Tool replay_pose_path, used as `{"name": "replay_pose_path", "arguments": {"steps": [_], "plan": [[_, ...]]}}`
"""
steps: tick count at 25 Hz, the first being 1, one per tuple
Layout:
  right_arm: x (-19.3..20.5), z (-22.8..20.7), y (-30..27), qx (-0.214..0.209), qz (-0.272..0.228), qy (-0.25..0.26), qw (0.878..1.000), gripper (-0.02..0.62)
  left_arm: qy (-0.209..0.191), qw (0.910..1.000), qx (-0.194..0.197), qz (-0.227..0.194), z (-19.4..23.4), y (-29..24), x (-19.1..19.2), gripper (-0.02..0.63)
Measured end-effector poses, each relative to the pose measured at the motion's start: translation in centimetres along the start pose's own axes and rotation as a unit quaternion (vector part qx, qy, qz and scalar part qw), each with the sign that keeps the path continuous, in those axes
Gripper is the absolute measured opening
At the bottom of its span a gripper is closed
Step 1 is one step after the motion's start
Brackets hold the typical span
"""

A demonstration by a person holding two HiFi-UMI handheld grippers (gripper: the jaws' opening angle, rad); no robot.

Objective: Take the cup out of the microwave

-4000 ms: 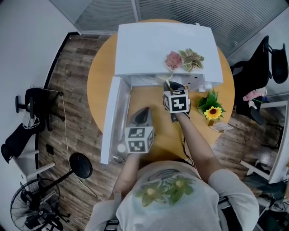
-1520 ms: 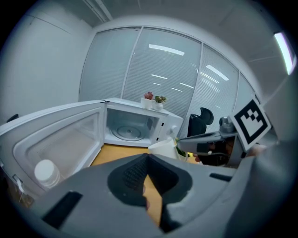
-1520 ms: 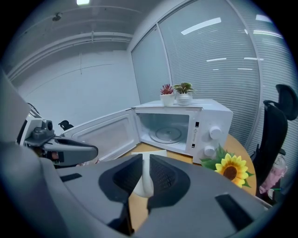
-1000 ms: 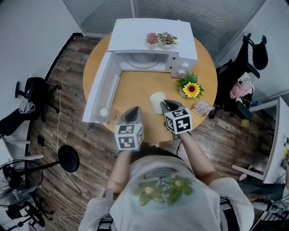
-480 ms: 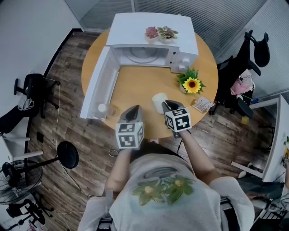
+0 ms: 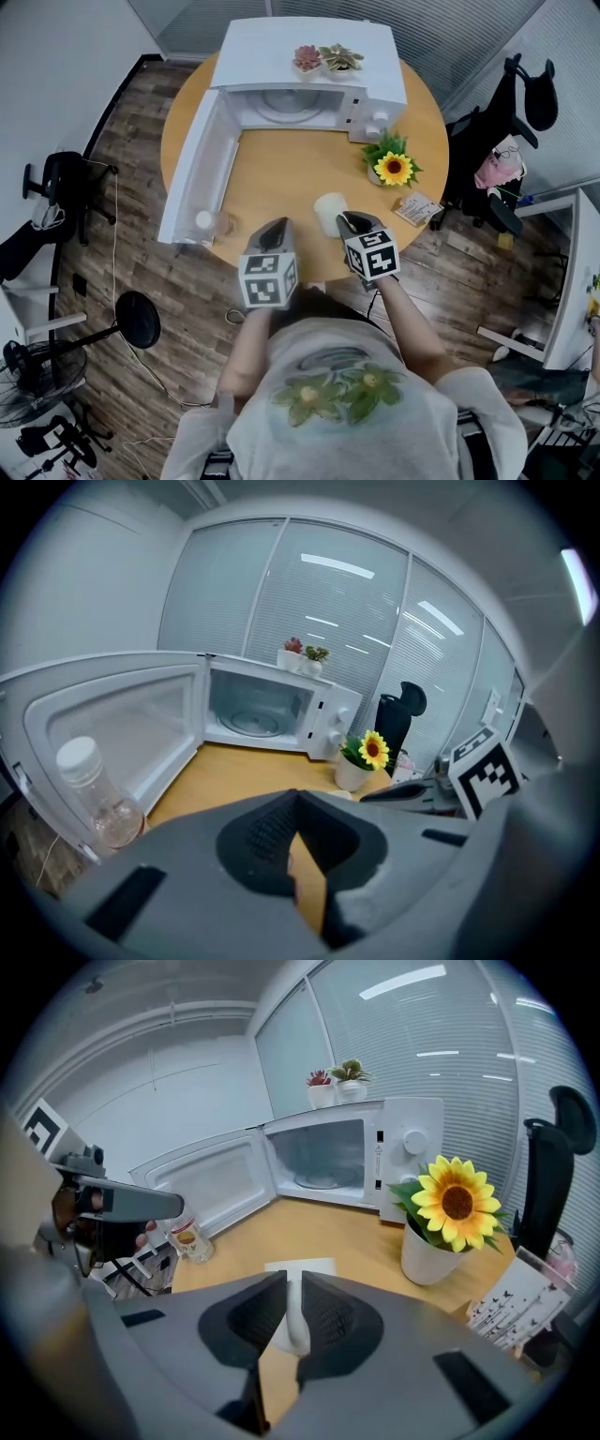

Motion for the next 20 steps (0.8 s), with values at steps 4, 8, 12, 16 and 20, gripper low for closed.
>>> {"name": "replay_pose_path", "arguments": {"steps": [4,8,12,16,20], "plan": [[1.3,-0.3,1.0,0.007,0.01,0.011,1.0,0.06,-0.006,0.9999,0.008,0.001,-0.7,-0.1,0.1,0.003],[2.7,-1.0,1.7,0.014,0.014,0.006,1.0,0.06,-0.012,0.9998,0.016,0.003,-1.4,-0.2,0.2,0.003],[3.7,-1.0,2.2,0.016,0.024,0.016,0.999,0.06,-0.016,0.9997,0.02,0.003,-1.8,-0.1,0.5,0.003],[4.8,-1.1,2.4,0.019,0.032,0.027,0.999,0.06,-0.018,0.9996,0.022,0.005,-2.2,0.0,0.9,0.003],[5.8,-1.4,2.4,0.024,0.048,0.033,0.998,0.06,-0.018,0.9996,0.022,0.008,-2.4,0.2,1.3,0.003]]}}
Point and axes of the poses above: the fingertips, and each gripper's own axes: y backward along the fingers, z to its left, x out of its underside, the point moved 10 cm from there along y, backward along the fingers, and after that the axes turned 9 degrees about -y, right-handed, at the moved point
